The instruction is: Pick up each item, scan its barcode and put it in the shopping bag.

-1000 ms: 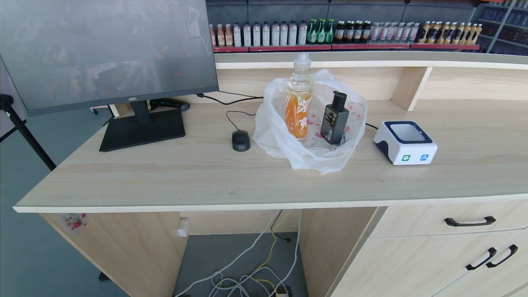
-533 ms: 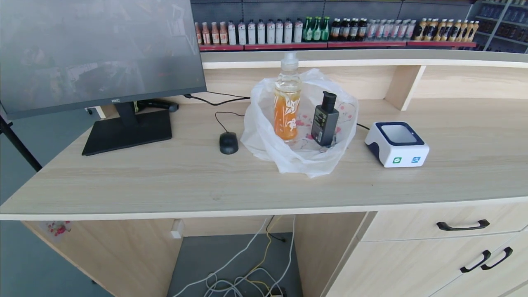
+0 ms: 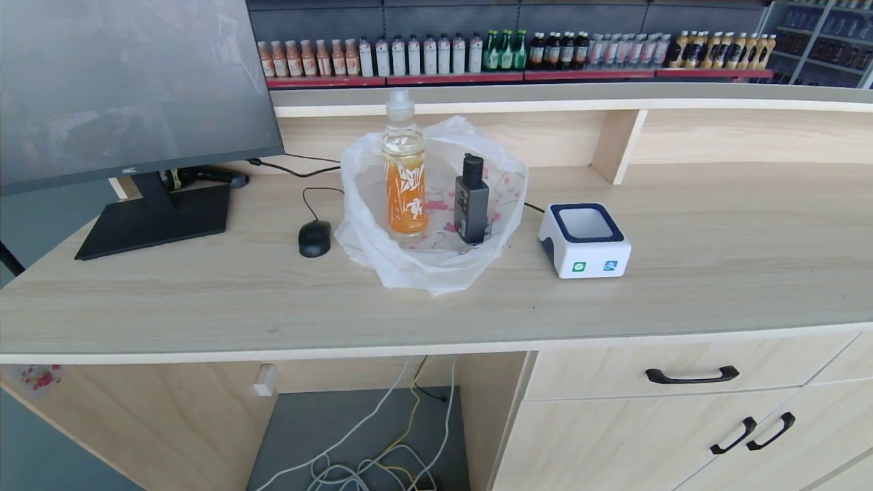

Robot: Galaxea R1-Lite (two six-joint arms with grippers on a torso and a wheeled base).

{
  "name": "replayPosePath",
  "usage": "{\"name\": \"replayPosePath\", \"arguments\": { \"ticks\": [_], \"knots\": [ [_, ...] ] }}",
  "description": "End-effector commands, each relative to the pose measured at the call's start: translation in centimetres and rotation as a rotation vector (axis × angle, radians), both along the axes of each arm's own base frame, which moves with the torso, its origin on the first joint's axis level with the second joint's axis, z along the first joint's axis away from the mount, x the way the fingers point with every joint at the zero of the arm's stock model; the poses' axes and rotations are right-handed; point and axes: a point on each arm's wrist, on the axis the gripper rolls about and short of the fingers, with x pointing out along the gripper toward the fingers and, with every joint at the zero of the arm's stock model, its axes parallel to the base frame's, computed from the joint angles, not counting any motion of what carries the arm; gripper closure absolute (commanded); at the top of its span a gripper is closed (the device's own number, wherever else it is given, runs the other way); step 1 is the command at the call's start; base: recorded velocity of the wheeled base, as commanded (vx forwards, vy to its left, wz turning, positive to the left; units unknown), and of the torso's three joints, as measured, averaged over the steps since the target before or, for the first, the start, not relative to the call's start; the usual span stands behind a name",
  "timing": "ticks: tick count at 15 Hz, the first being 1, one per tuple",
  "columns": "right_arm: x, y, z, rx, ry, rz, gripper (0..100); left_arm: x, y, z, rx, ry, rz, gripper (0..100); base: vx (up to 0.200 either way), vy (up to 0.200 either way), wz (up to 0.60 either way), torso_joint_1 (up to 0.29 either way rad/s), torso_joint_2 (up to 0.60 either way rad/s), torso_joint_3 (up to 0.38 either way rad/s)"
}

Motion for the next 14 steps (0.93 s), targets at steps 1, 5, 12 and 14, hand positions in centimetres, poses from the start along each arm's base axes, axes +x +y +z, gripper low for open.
{"name": "replayPosePath", "arguments": {
  "ticks": [1,5,12,14],
  "knots": [
    [0.0,0.0,0.0,0.0,0.0,0.0,0,0.0,0.0,0.0,0.001,0.0,0.001,0,0.0,-0.2,0.0,0.002,0.01,0.002],
    [0.0,0.0,0.0,0.0,0.0,0.0,0,0.0,0.0,0.0,-0.008,0.0,0.001,0,0.0,-0.2,0.0,0.005,0.0,0.002],
    [0.0,0.0,0.0,0.0,0.0,0.0,0,0.0,0.0,0.0,-0.011,0.0,0.002,0,0.0,-0.2,0.0,0.0,0.0,0.004],
    [0.0,0.0,0.0,0.0,0.0,0.0,0,0.0,0.0,0.0,-0.001,0.0,0.001,0,0.0,0.0,0.0,0.0,0.0,0.0]
  ]
}}
